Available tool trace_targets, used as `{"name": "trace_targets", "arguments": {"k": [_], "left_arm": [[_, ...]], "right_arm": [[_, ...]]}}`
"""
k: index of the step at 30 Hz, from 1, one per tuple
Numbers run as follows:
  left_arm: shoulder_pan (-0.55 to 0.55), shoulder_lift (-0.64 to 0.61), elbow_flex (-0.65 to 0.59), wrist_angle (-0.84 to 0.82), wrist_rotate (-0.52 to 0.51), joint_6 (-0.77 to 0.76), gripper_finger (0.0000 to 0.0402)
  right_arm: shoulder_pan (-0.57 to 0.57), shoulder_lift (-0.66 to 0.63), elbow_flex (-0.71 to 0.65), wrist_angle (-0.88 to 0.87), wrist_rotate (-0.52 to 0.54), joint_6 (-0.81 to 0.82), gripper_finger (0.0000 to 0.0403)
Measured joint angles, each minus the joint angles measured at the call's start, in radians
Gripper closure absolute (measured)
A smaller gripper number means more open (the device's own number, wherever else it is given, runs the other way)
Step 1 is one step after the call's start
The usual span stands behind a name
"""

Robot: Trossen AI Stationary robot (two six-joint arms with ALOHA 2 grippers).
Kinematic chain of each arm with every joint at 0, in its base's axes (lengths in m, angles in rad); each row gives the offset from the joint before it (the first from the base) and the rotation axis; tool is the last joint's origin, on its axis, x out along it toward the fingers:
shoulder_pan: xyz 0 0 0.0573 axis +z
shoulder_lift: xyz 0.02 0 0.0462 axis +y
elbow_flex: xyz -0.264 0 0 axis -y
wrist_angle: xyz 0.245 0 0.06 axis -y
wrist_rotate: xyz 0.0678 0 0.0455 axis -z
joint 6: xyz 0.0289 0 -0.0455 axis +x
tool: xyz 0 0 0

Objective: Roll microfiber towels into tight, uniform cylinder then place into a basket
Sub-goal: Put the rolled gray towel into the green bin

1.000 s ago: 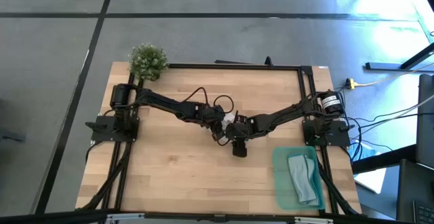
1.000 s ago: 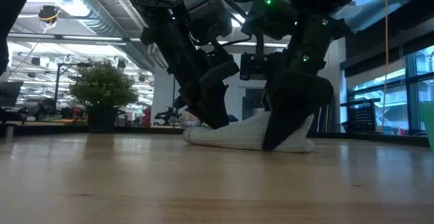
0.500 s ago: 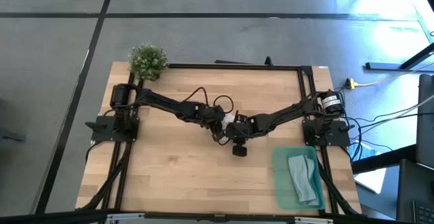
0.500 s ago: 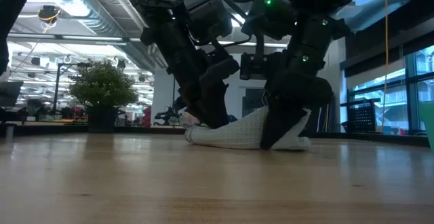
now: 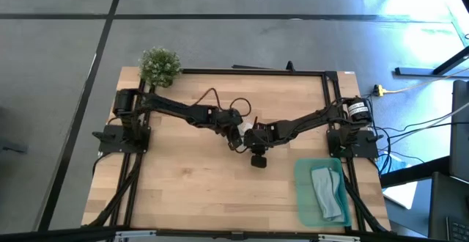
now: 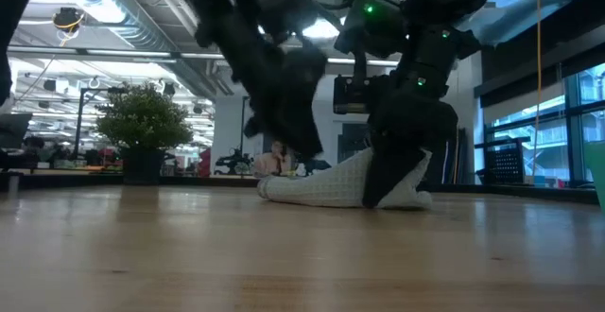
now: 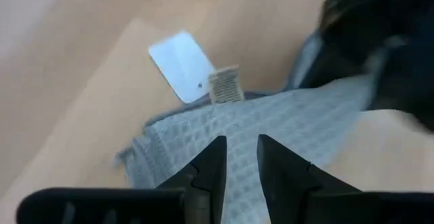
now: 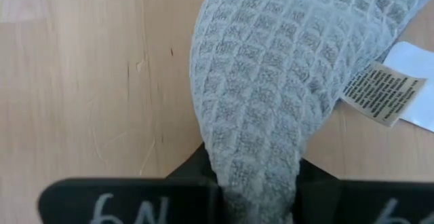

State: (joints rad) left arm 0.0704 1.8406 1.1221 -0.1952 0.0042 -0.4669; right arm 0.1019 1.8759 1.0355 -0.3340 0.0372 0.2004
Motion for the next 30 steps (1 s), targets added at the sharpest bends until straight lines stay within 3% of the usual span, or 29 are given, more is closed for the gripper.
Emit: {"name": "trace_targets", "arguments": {"k": [8, 17, 22, 30], "left_arm": [[0.017, -0.206, 0.001, -0.121, -0.053, 0.041, 0.0323], [-0.022, -0.418, 0.001, -0.280, -0.137, 0.056, 0.0323], [-0.066, -0.497, 0.002, -0.306, -0.223, 0.051, 0.0321], [-0.099, -0.532, 0.001, -0.346, -0.245, 0.051, 0.0322]], "right_arm": [[-0.038, -0.031, -0.004, -0.019, -0.028, 0.001, 0.0362], [-0.053, -0.200, -0.005, -0.197, 0.029, 0.077, 0.0362], [-0.030, -0.318, -0.003, -0.330, 0.077, 0.228, 0.0362], [0.121, -0.531, -0.002, -0.588, 0.187, 0.638, 0.0362]]}}
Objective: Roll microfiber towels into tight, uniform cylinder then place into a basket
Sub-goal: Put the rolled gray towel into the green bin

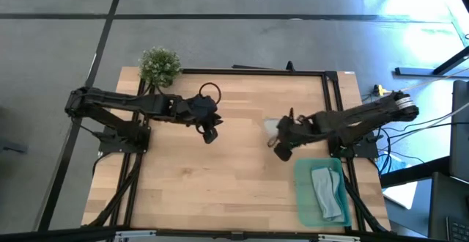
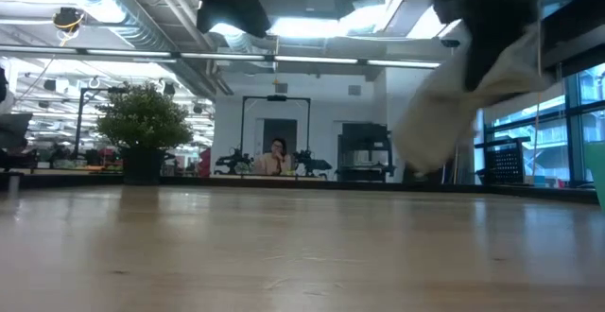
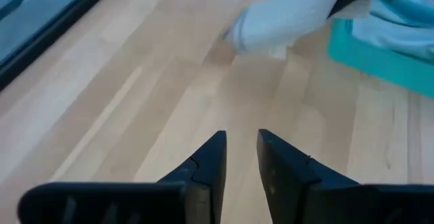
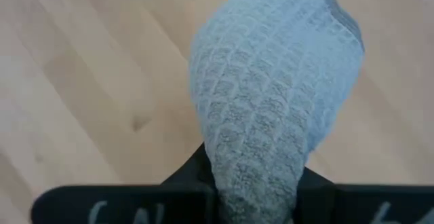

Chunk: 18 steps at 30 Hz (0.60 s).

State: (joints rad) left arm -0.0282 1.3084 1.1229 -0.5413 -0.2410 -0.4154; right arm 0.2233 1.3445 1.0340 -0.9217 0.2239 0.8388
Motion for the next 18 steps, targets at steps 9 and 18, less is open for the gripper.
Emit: {"name": "trace_targets", "arguments": {"k": [9, 18], "left_arm": [[-0.009, -0.001, 0.000, -0.006, -0.005, 0.036, 0.0320], [0.003, -0.001, 0.000, -0.004, -0.012, 0.093, 0.0320]], "right_arm": [[0.296, -0.106, 0.001, -0.146, 0.021, 0.463, 0.0362], [0.552, -0.108, 0.001, -0.256, -0.110, 0.839, 0.0362]]}}
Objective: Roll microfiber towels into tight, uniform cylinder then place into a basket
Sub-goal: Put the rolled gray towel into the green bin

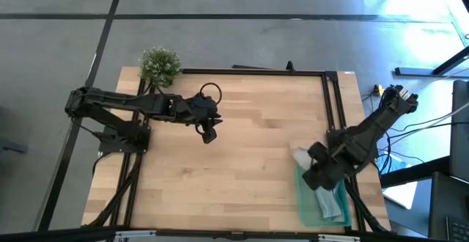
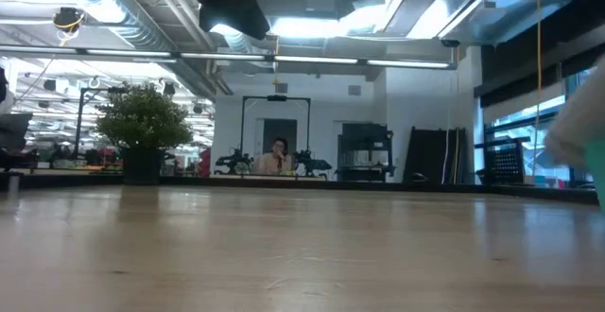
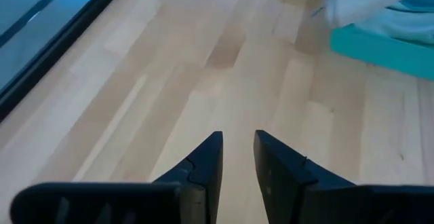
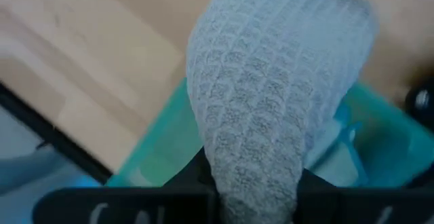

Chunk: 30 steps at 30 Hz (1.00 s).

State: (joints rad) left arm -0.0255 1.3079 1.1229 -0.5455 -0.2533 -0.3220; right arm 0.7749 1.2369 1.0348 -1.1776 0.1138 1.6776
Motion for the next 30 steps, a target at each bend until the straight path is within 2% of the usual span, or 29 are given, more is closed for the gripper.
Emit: {"name": "trace_targets", "arguments": {"k": [2, 9, 13, 19, 30], "left_arm": [[0.009, 0.000, 0.000, 0.000, -0.001, -0.002, 0.0322], [0.041, 0.000, 0.000, 0.010, -0.001, -0.005, 0.0321], [0.053, 0.000, 0.000, 0.012, -0.001, -0.003, 0.0323], [0.056, 0.000, 0.000, 0.017, 0.000, 0.068, 0.0321], [0.056, 0.000, 0.000, 0.016, 0.000, 0.071, 0.0321]], "right_arm": [[0.046, 0.001, 0.000, 0.001, -0.033, 0.054, 0.0362], [0.149, 0.050, 0.000, 0.058, -0.037, 0.203, 0.0361], [0.156, 0.130, 0.000, 0.128, -0.042, 0.207, 0.0361], [0.155, 0.223, 0.000, 0.153, -0.106, 0.263, 0.0361], [0.155, 0.363, 0.001, 0.378, -0.139, 0.285, 0.0360]]}}
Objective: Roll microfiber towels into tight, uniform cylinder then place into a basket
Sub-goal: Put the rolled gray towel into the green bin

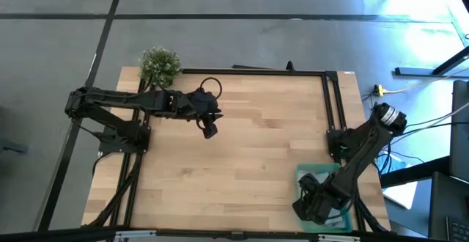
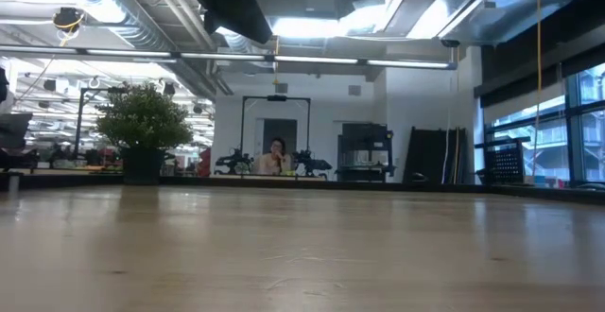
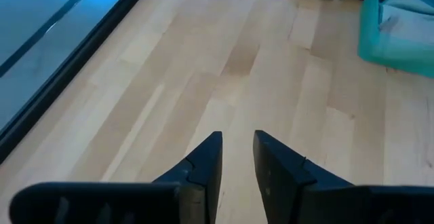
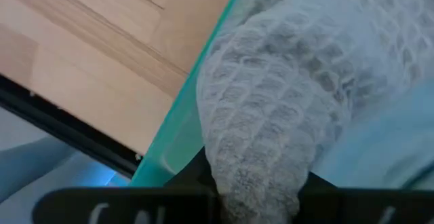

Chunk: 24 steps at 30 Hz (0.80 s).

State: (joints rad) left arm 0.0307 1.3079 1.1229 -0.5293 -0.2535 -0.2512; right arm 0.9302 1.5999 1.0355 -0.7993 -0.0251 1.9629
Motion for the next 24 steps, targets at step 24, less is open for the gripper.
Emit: {"name": "trace_targets", "arguments": {"k": [24], "left_arm": [[0.000, 0.000, 0.000, -0.001, 0.000, 0.001, 0.0323]], "right_arm": [[-0.067, 0.070, 0.000, 0.059, -0.135, -0.101, 0.0267]]}}
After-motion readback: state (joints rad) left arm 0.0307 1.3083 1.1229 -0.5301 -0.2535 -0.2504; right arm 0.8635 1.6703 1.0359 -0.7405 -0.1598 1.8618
